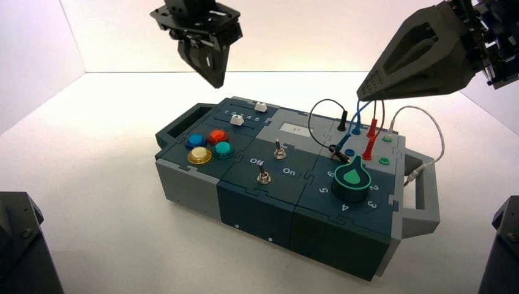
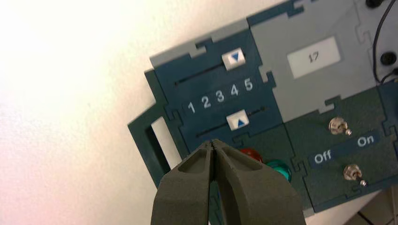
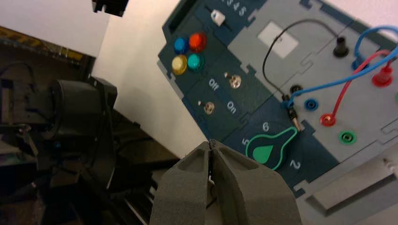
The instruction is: Move the top slider to position 2.
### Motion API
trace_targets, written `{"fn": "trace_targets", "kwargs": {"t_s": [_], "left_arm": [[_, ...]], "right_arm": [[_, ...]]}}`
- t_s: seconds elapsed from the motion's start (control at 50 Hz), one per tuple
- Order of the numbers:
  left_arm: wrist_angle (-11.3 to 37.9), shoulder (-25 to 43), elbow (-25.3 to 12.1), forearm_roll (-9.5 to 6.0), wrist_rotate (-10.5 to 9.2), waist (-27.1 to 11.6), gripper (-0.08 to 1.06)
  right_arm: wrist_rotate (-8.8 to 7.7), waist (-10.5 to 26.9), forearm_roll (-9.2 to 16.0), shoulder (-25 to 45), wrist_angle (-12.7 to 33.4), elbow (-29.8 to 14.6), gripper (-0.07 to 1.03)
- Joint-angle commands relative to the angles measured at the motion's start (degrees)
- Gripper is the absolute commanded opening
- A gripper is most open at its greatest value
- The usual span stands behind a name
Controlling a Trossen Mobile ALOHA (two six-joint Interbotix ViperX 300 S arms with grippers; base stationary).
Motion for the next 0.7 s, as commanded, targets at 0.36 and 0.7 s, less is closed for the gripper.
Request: {"fn": "trace_targets", "kwargs": {"t_s": [0.36, 0.7], "left_arm": [[-3.4, -1.8, -4.7, 0.09, 0.35, -0.7, -0.03], [-3.6, 1.3, -10.4, 0.09, 0.70, -3.3, -0.03]], "right_arm": [[0.09, 0.0, -10.2, -5.0, -7.9, -1.7, -0.02], [0.26, -1.1, -18.8, -4.7, -10.6, -5.0, -0.02]]}}
